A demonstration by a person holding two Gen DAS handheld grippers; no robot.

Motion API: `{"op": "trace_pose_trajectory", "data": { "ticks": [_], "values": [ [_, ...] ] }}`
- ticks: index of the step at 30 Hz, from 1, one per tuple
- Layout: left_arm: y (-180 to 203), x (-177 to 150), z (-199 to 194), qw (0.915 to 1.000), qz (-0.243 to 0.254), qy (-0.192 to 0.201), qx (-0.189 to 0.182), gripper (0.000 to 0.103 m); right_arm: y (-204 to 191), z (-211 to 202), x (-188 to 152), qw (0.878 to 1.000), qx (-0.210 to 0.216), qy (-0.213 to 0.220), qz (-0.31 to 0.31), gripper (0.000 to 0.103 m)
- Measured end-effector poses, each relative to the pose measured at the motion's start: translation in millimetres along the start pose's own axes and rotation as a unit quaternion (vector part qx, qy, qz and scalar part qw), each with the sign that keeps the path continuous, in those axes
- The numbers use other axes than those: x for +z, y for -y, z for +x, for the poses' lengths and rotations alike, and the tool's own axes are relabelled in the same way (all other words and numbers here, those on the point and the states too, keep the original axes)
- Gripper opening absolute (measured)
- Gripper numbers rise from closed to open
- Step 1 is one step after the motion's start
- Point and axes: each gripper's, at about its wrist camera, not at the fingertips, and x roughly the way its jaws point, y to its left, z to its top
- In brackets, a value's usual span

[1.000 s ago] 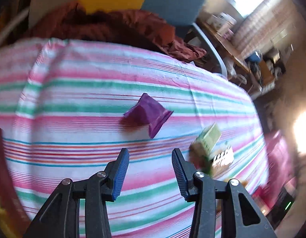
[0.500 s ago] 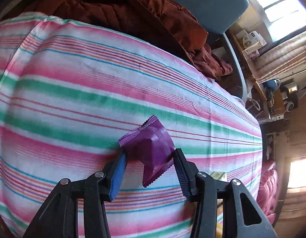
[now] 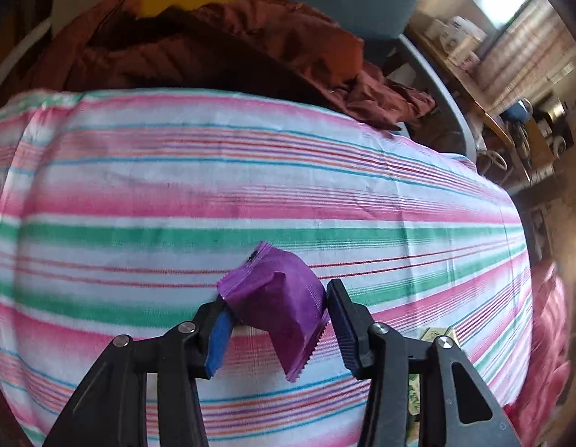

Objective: Organize objects
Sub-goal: 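Grasp the purple packet with left tool while right tool grasps yellow sponge, then carry purple packet and sponge into the gold tray and open both tools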

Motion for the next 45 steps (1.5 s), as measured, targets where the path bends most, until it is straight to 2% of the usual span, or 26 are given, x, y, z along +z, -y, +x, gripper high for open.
{"op": "trace_pose_trajectory", "data": {
  "ticks": [1,3,7,9,14,22,33,38,45],
  "values": [
    [1,-2,-1,0.9999,0.011,0.007,0.003,0.041,0,1,-1,1.000,0.000,-0.003,-0.001,0.062],
    [1,-7,-2,0.9993,0.032,0.019,0.002,0.039,1,3,-2,1.000,-0.003,-0.008,-0.005,0.056],
    [4,-25,-12,0.9969,0.071,0.034,0.001,0.035,0,3,-2,1.000,-0.007,-0.007,-0.012,0.052],
    [9,-38,-21,0.9932,0.103,0.050,0.021,0.035,0,3,-3,1.000,-0.011,-0.006,-0.011,0.051],
    [8,-70,-46,0.9876,0.135,0.077,0.023,0.035,-5,-2,0,1.000,-0.006,0.002,-0.020,0.051],
    [3,-111,-102,0.9827,0.136,0.124,0.022,0.035,-27,-11,0,0.998,0.030,0.017,-0.055,0.051],
    [-23,-165,-185,0.9688,0.138,0.197,0.059,0.035,-72,-21,-20,0.989,0.079,0.027,-0.120,0.051],
    [-39,-185,-207,0.9655,0.135,0.211,0.072,0.035,-90,-24,-29,0.983,0.101,0.028,-0.148,0.051],
    [-65,-205,-226,0.9651,0.117,0.221,0.080,0.035,-110,-24,-38,0.978,0.119,0.026,-0.171,0.051]
  ]
}}
